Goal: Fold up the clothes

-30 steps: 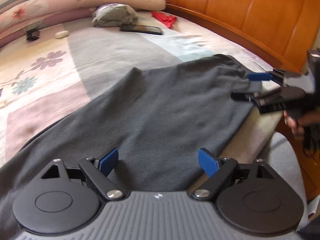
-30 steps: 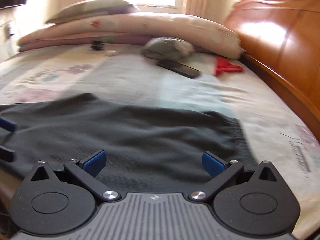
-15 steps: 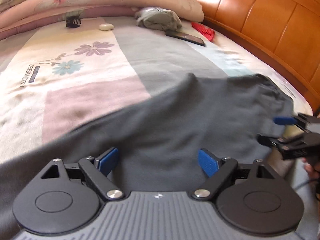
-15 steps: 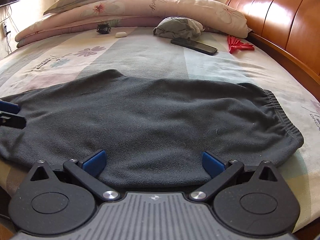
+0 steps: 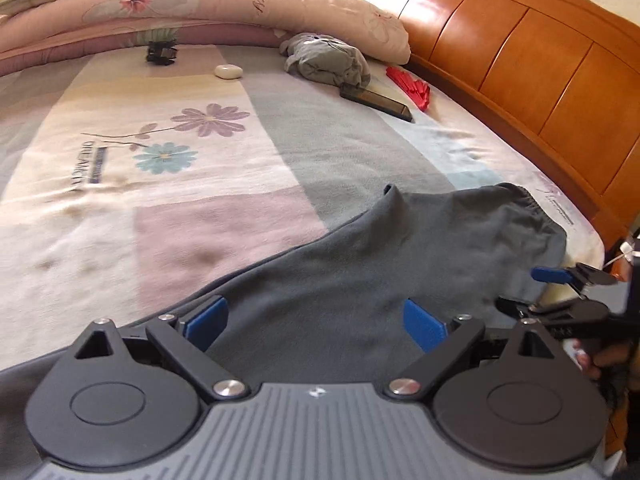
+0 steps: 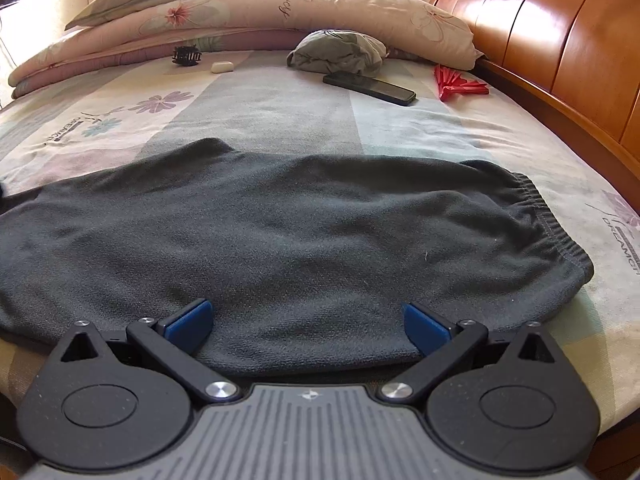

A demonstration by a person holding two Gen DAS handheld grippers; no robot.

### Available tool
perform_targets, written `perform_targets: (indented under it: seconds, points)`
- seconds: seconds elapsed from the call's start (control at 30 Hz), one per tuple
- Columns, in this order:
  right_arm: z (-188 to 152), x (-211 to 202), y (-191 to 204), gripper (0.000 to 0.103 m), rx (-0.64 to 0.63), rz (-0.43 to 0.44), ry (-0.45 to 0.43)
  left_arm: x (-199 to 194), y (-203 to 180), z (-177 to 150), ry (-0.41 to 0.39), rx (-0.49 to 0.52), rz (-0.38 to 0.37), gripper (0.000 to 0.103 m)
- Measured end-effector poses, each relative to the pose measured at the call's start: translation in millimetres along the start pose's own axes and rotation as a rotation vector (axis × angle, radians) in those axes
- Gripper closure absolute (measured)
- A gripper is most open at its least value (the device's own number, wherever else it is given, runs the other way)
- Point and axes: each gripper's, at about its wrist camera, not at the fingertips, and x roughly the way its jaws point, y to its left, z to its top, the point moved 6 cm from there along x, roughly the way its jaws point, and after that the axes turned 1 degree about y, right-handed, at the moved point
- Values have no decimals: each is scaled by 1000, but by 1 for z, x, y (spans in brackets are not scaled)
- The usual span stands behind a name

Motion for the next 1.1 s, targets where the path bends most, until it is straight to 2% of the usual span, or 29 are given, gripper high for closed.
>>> perform_targets:
  seconds: [0.1,0.23,0.3,0.4,0.53,0.6,0.63,0.7,0.83,0.97,1.03,1.1]
  points:
    - [3,-3,3,0,21,16,20,-42,43,0,11,-40,41,8]
    - [14,-17,15,0,82,121,17,-85,108,-6,48,-123,82,8]
    - [23,-30,29,0,99,197,-25,-95,131,-13,62,-153,83,8]
    - [39,-45,59,0,90,321,-73,-91,154,-25,67,-258,-13,8]
    - [38,-43,88,0,46,353,-39,-68,166,-36,65,-380,-153,8]
    - [37,-41,102,0,24,365,-19,-52,169,-40,71,-406,-188,8]
    - [37,-40,109,0,12,371,-9,-46,172,-42,74,-418,-184,8]
    - [36,-39,123,0,-10,384,11,-39,187,-48,80,-445,-120,9]
    - [34,-36,151,0,-56,408,50,-53,220,-57,18,-471,-38,9]
    - [28,-16,154,0,-75,352,100,-77,245,-68,10,-463,96,9]
    - [23,-6,158,0,-95,328,129,-92,236,-70,-7,-418,100,9]
    - [19,-1,163,0,-124,305,121,-104,221,-71,-22,-357,84,9]
